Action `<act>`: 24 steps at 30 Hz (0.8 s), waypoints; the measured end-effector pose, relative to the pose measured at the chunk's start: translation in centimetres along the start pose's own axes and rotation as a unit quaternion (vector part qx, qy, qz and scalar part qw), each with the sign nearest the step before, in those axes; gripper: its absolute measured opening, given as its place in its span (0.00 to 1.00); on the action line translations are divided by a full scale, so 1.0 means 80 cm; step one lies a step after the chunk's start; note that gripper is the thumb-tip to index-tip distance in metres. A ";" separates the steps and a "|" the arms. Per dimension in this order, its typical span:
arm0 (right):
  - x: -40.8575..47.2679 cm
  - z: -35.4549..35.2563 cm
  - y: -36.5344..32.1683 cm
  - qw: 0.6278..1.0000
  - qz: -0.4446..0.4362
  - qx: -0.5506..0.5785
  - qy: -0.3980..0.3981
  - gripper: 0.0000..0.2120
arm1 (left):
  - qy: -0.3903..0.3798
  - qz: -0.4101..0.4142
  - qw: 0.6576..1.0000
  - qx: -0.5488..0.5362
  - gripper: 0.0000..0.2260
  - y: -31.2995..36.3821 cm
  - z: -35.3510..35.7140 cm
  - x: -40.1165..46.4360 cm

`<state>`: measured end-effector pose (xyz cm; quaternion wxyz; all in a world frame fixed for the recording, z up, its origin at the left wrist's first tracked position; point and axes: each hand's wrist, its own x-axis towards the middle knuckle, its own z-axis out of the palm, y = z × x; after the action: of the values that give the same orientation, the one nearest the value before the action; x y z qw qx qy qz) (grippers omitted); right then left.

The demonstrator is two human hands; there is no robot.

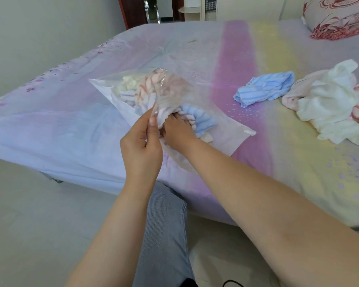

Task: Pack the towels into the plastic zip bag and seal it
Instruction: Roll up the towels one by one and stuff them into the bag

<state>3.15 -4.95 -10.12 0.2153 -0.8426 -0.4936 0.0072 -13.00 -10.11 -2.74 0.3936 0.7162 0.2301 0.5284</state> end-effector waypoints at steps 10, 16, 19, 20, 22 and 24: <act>-0.127 -0.057 0.033 0.942 0.043 0.306 0.134 0.14 | 0.045 -0.039 0.997 -0.052 0.38 -0.029 0.009 -0.030; -0.155 -0.045 0.026 0.930 -0.063 0.298 0.205 0.08 | -0.032 -0.281 0.955 -0.088 0.38 -0.045 0.030 -0.073; -0.134 -0.035 0.029 0.946 -0.152 0.262 0.119 0.16 | -0.126 -0.388 0.912 -0.044 0.26 -0.047 0.036 -0.076; -0.124 -0.034 0.029 0.953 -0.158 0.244 0.083 0.19 | -0.125 -0.396 0.910 -0.008 0.25 -0.049 0.035 -0.074; -0.103 -0.036 0.028 0.973 -0.135 0.187 -0.014 0.23 | -0.118 -0.339 0.930 0.078 0.28 -0.050 0.028 -0.069; -0.082 -0.046 0.021 0.978 -0.087 0.144 -0.122 0.24 | -0.135 -0.275 0.936 0.174 0.24 -0.044 0.021 -0.066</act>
<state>1.96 -12.43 -8.74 0.2720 -0.7497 -0.5812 0.1620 -12.89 -12.50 -8.82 0.4200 0.7470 0.4507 0.2498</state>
